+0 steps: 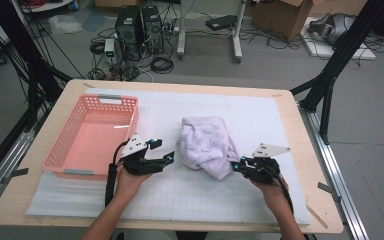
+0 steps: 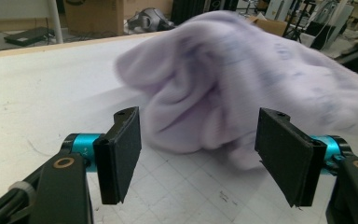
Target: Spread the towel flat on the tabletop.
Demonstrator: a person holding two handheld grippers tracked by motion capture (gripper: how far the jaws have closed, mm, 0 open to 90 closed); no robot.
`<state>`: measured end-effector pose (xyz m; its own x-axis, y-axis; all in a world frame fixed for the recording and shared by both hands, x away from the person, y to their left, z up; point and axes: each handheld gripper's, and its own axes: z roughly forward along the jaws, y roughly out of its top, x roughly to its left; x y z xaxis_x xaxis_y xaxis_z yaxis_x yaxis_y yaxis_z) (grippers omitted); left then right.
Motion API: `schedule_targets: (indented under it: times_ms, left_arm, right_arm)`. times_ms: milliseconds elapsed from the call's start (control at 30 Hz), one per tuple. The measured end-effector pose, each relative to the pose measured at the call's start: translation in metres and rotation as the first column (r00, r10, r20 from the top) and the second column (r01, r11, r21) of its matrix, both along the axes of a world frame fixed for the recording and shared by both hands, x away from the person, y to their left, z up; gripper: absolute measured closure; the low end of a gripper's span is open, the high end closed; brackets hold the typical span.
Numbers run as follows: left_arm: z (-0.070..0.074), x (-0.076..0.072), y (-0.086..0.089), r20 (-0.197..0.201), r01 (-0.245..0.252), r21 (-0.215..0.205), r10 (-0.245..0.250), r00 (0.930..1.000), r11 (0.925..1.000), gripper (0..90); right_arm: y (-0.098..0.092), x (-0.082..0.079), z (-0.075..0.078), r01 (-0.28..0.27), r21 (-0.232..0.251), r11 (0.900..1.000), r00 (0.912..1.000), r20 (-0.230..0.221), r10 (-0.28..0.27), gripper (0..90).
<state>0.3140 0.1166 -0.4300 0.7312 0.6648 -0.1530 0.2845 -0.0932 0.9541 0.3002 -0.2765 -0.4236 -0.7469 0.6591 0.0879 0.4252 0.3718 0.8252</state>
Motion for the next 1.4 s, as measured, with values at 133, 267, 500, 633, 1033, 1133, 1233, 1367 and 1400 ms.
schedule_targets:
  times_ms: [133,267,500,633,1033,1133,1233,1367,1400]
  left_arm:
    - [0.000,0.000,0.000,0.001,0.009,-0.001,-0.009,1.0000,1.0000,33.6]
    - [-0.001,0.000,-0.003,-0.002,0.023,0.000,-0.023,0.9997,0.9997,39.0]
    - [-0.003,0.001,-0.005,-0.014,0.036,0.014,-0.036,0.9993,0.9992,41.8]
    - [-0.005,0.001,-0.007,-0.020,0.041,0.020,-0.040,0.9990,0.9990,42.2]
    - [-0.009,0.002,-0.011,-0.043,0.066,0.043,-0.064,0.9971,0.9969,44.3]
    - [-0.009,0.002,-0.015,-0.041,0.085,0.046,-0.083,0.9957,0.9953,49.2]
    - [-0.007,0.006,-0.023,-0.054,0.101,0.043,-0.098,0.9937,0.9940,54.1]
    - [-0.001,0.016,-0.044,-0.078,0.124,0.025,-0.121,0.9895,0.9920,53.3]
    - [-0.001,0.016,-0.044,-0.078,0.124,0.025,-0.121,0.9895,0.9920,51.9]
  right_arm:
    - [-0.028,-0.014,-0.007,0.101,-0.071,0.992,0.9927,-0.058,-0.105,69.0]
    - [-0.039,-0.018,0.003,0.147,-0.031,0.989,0.9891,0.004,-0.147,56.0]
    - [-0.020,0.016,0.030,0.145,0.012,0.989,0.9859,0.083,-0.145,44.5]
    - [0.004,0.043,0.016,0.109,-0.009,0.994,0.9938,0.023,-0.109,46.5]
    - [-0.024,0.018,0.025,0.165,-0.126,0.978,0.9806,0.128,-0.149,85.4]
    - [-0.042,0.005,0.019,0.229,-0.182,0.956,0.9688,0.138,-0.206,85.4]
    - [-0.055,-0.003,0.008,0.241,-0.162,0.957,0.9689,0.096,-0.228,80.7]
    - [-0.058,-0.007,0.011,0.264,-0.091,0.960,0.9585,0.135,-0.251,67.0]
    - [-0.058,-0.007,0.012,0.271,-0.082,0.959,0.9553,0.145,-0.257,65.8]
